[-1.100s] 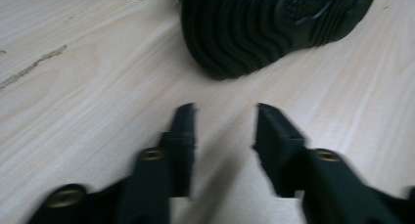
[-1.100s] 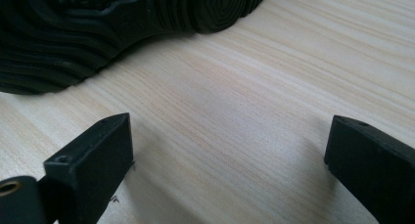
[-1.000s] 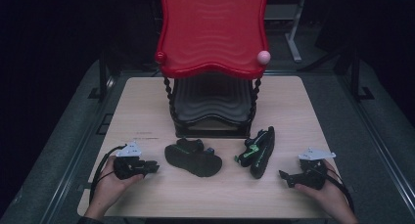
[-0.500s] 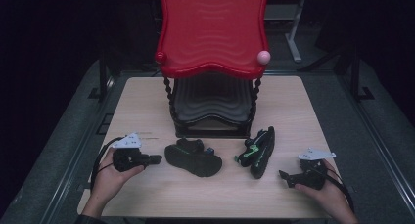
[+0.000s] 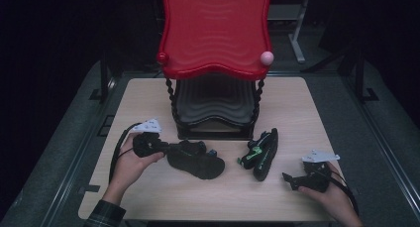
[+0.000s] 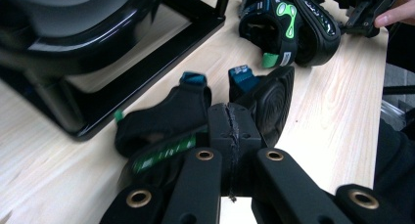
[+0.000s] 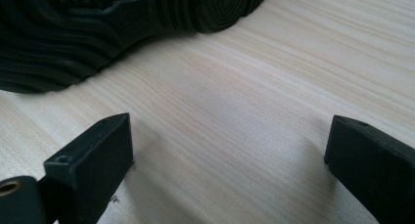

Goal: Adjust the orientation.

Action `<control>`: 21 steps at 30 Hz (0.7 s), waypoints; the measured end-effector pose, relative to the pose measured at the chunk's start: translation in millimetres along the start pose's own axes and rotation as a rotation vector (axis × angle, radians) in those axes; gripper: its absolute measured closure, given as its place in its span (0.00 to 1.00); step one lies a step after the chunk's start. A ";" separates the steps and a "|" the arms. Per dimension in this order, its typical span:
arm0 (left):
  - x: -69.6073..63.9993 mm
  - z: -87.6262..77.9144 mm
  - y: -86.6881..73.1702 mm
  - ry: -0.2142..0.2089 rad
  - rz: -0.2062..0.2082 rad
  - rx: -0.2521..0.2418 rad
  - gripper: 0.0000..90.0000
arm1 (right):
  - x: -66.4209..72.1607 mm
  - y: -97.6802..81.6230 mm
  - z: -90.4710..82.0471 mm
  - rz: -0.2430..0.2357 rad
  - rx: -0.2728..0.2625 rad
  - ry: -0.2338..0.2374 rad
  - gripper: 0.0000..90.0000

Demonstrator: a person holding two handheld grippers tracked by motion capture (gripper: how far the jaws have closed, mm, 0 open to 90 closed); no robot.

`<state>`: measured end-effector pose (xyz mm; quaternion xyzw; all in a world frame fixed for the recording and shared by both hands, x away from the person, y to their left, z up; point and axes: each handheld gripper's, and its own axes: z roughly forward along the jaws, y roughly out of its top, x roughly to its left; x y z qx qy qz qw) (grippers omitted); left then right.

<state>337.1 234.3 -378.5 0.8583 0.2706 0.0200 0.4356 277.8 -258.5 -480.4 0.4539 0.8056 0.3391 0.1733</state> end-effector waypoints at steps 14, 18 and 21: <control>5.1 40.7 -0.9 -0.047 -0.002 0.062 1.00 | -0.1 -0.5 -0.3 -0.006 -0.001 0.003 0.04; 5.6 41.4 -2.2 -0.050 -0.009 0.056 1.00 | -0.2 -0.5 -0.3 -0.007 -0.001 0.003 0.04; 5.5 39.9 -2.9 -0.063 -0.008 0.058 1.00 | -0.2 -0.5 -0.4 -0.007 -0.001 0.003 0.04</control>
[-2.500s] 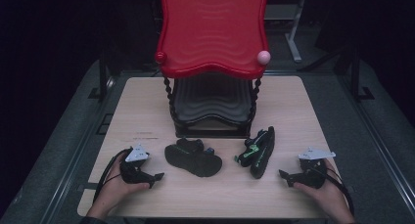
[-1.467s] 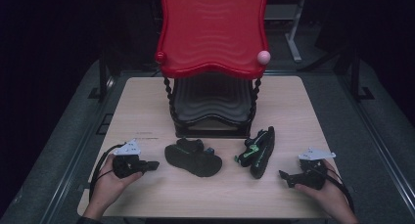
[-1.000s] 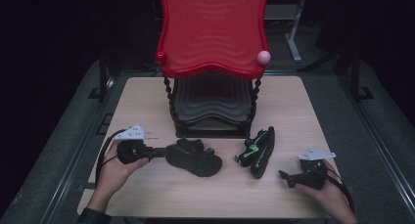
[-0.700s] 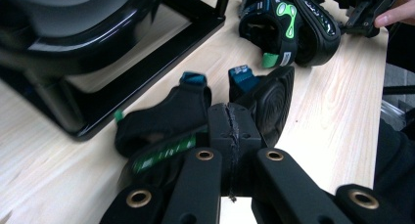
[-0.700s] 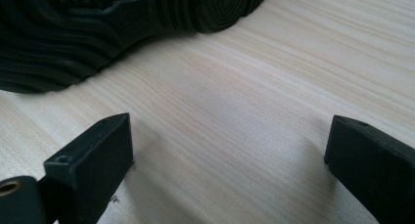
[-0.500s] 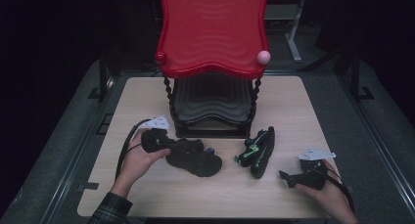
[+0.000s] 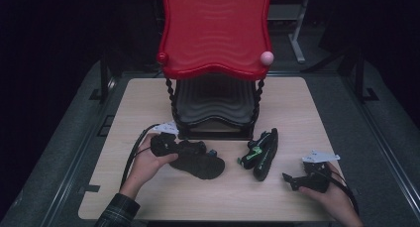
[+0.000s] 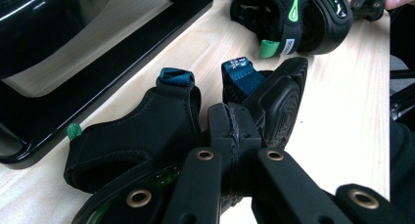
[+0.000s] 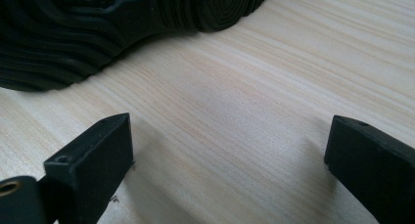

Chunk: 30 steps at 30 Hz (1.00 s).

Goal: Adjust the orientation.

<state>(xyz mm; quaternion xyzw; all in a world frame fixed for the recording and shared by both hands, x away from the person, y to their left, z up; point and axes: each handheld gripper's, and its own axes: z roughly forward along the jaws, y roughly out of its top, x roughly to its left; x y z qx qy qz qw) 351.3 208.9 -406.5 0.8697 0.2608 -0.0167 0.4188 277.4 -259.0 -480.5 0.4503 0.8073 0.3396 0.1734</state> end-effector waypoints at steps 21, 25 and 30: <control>-22.3 -23.5 -24.6 -0.016 0.017 -0.020 1.00 | 0.1 -0.4 -0.3 0.000 0.000 0.001 0.04; -24.6 -27.2 -31.4 -0.033 0.013 -0.017 1.00 | 0.1 -0.5 -0.4 0.000 -0.001 0.001 0.04; -29.7 -30.2 -39.2 -0.038 0.014 -0.011 1.00 | 0.1 -0.5 -0.4 0.000 -0.001 0.001 0.04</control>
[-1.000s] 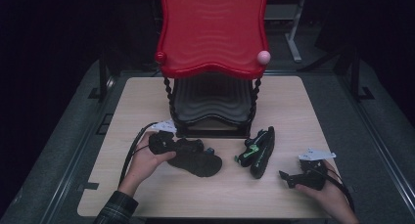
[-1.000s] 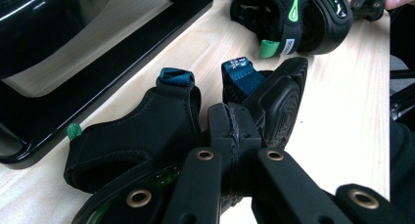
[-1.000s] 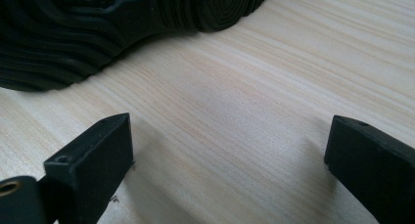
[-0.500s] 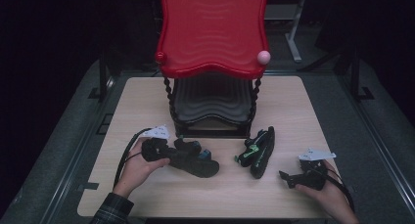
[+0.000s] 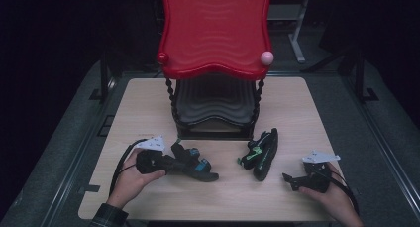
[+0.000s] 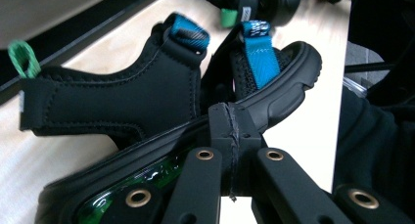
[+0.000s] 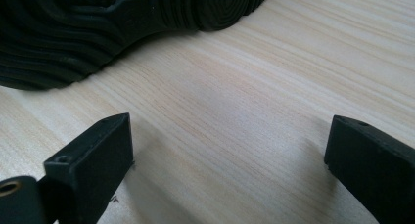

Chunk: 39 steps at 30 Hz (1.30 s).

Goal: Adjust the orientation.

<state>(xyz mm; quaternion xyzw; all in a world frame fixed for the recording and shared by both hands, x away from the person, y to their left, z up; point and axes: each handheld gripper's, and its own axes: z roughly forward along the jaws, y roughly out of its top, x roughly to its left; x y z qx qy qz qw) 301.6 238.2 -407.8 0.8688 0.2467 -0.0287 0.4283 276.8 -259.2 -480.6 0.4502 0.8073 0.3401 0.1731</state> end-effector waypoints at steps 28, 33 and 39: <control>-14.4 9.5 -49.4 -0.103 0.007 0.156 1.00 | -0.1 0.0 0.0 0.000 0.000 0.000 0.04; -18.6 -2.9 -50.3 -0.112 0.015 0.128 1.00 | 0.0 -0.1 -0.1 0.000 0.000 0.001 0.04; -21.3 -33.9 -57.4 -0.062 0.007 0.055 1.00 | 0.0 -0.1 -0.1 0.000 0.000 0.001 0.04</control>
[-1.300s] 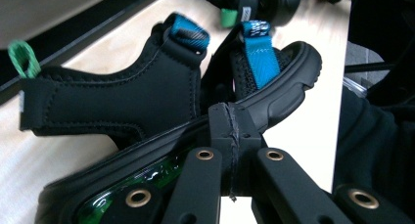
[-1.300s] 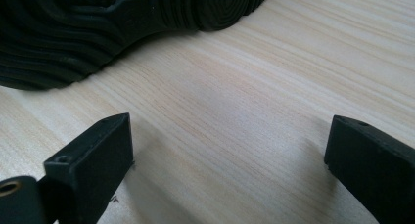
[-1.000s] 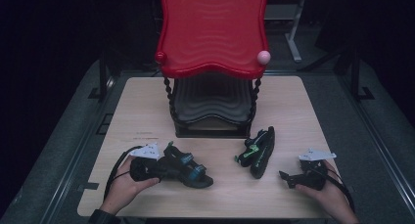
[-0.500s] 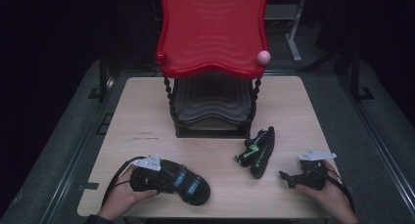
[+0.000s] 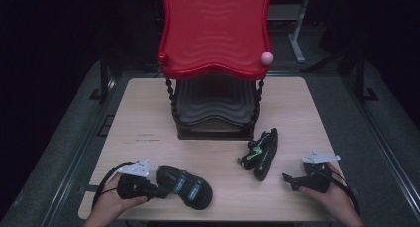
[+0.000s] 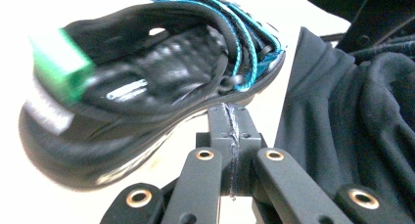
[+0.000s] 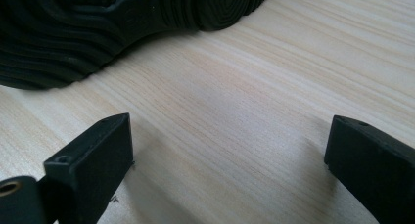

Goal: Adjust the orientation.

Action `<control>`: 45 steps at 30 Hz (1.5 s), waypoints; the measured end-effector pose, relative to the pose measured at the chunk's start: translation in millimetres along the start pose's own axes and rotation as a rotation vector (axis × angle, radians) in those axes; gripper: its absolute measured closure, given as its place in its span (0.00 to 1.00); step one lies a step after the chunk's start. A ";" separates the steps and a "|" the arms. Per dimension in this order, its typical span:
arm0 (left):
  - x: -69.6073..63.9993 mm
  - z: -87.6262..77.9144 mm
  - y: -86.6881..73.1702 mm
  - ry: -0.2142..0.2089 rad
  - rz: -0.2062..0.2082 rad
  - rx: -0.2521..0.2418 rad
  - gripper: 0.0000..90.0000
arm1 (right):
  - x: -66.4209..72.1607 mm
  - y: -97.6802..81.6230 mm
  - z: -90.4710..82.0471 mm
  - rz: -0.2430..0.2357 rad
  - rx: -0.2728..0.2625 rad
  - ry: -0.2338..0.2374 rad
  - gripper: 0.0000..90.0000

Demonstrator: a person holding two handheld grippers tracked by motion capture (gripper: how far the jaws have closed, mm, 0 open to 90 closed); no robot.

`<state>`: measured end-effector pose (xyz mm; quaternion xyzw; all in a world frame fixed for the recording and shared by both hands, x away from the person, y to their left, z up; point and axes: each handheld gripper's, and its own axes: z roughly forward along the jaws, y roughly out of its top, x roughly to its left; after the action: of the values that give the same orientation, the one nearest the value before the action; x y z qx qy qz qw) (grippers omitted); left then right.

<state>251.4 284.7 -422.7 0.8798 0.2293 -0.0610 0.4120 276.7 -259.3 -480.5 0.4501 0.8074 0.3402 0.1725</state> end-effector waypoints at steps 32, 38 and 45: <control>34.1 -22.4 36.8 0.155 0.036 -0.126 0.98 | 0.0 0.0 0.0 0.000 0.000 0.000 0.04; 44.1 -27.7 40.4 0.196 0.025 -0.133 0.98 | 0.0 0.0 0.0 -0.001 0.000 0.000 0.04; 66.4 -45.9 36.3 0.270 -0.027 -0.162 0.98 | 0.0 0.0 0.0 0.000 0.000 0.000 0.04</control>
<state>323.0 322.5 -387.1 0.8407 0.2986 0.0712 0.4461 276.7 -259.3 -480.6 0.4499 0.8074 0.3403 0.1726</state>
